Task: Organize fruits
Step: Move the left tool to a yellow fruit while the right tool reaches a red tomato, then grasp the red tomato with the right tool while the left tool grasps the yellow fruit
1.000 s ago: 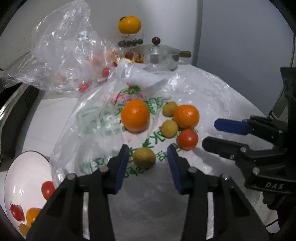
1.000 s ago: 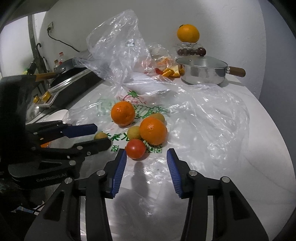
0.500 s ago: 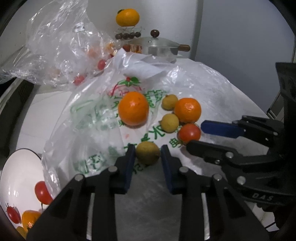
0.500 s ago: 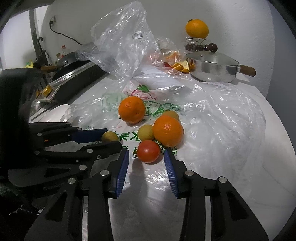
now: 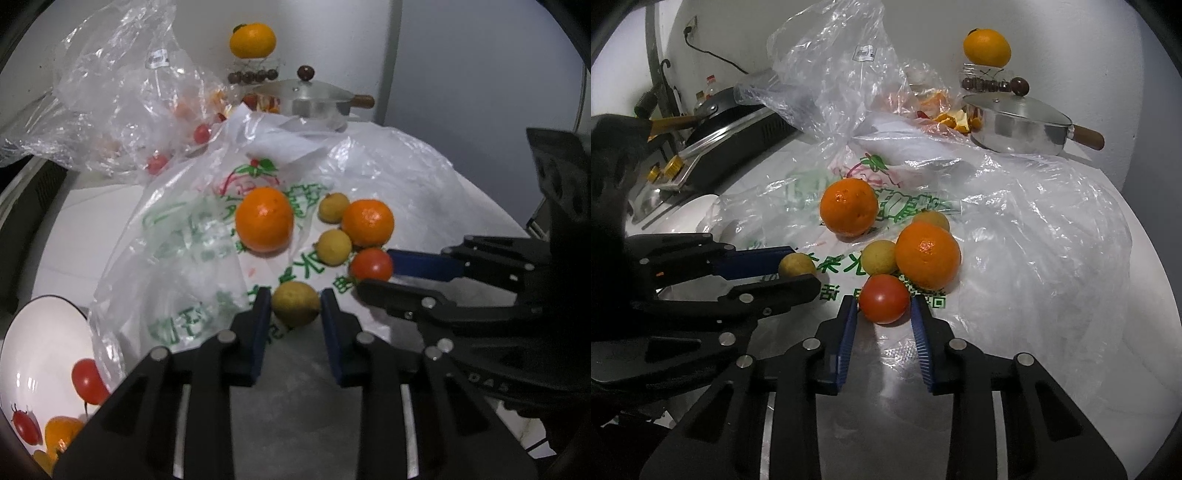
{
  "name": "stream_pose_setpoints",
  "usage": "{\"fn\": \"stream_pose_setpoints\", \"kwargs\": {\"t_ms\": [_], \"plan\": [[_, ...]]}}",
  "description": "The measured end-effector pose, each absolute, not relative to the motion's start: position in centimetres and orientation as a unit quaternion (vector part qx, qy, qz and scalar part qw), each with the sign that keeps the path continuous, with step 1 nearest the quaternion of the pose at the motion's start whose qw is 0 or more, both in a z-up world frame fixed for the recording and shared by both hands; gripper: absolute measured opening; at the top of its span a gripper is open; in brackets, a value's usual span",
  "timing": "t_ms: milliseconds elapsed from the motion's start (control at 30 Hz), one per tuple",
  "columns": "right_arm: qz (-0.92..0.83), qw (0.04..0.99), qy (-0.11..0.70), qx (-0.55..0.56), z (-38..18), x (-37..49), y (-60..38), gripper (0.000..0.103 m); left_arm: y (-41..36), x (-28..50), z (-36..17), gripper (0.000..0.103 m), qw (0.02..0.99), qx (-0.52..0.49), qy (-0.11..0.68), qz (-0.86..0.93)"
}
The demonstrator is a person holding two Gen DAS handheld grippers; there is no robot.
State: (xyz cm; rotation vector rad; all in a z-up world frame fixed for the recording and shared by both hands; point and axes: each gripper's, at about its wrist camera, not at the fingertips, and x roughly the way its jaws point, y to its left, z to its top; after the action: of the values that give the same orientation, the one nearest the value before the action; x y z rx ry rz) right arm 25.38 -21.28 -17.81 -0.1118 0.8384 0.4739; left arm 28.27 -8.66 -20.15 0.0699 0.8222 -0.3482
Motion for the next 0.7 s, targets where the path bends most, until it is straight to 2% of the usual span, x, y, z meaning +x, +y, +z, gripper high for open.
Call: {"fn": "stream_pose_setpoints", "kwargs": {"t_ms": [700], "plan": [[0.232, 0.893, 0.381, -0.056, -16.1, 23.8, -21.0, 0.031, -7.6, 25.8, -18.2, 0.028, 0.914, 0.017, 0.371, -0.165]]}}
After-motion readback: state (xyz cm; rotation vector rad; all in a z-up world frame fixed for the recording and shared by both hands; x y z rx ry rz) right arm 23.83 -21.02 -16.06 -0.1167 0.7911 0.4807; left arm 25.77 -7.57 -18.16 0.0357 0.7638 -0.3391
